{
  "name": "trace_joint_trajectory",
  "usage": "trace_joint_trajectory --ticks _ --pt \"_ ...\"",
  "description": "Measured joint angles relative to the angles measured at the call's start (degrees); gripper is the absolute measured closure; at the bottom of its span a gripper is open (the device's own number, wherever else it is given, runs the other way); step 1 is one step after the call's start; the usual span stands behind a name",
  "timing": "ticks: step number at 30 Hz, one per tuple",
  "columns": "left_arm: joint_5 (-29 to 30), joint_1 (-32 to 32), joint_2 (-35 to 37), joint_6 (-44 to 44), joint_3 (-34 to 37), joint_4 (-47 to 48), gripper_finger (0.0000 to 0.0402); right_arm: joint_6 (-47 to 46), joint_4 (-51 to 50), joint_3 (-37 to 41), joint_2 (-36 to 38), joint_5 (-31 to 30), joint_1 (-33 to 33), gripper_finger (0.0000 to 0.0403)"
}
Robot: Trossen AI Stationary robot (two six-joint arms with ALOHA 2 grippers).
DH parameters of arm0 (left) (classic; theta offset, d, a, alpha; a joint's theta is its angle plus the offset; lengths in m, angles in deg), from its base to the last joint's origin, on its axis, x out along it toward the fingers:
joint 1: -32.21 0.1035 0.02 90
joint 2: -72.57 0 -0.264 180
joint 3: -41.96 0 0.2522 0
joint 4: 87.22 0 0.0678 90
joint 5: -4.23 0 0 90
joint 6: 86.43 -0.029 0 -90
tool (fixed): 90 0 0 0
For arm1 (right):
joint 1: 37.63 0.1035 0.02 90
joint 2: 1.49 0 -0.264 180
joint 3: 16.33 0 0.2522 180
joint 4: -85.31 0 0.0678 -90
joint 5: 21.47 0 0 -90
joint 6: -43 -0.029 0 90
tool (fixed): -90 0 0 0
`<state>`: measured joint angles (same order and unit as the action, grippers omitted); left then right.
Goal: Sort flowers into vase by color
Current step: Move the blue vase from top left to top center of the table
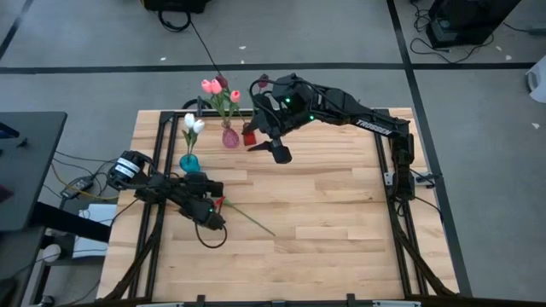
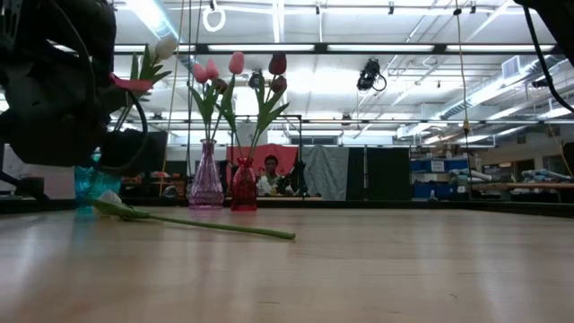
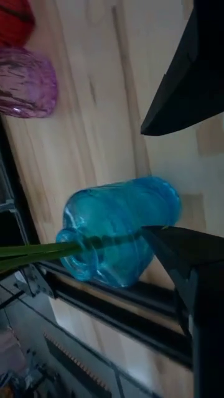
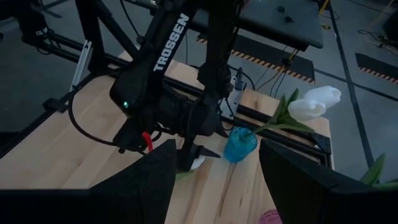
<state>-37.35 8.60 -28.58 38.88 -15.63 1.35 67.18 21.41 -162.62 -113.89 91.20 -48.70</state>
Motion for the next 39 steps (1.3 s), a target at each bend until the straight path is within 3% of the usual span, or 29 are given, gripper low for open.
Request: trace_joint_trajectory --ticks 4,8,25,39 --pt "-5.22 -0.09 0.00 -0.45 -3.04 6.47 0.0147 0.00 -0.15 0.00 0.00 0.01 0.00 0.0163" --pt "-6.50 0.00 0.00 1.20 -6.59 15.34 0.0147 0.00 0.13 0.00 0.02 0.01 0.00 0.0163" --pt "-9.27 9.91 -0.44 -8.41 -5.12 15.21 0.0147 0.72 -1.46 0.00 0.02 0.03 0.92 0.0163" --pt "-14.41 10.49 -0.44 -13.08 -8.83 15.13 0.0147 2.40 -1.46 0.00 0.01 -0.03 0.56 0.0163"
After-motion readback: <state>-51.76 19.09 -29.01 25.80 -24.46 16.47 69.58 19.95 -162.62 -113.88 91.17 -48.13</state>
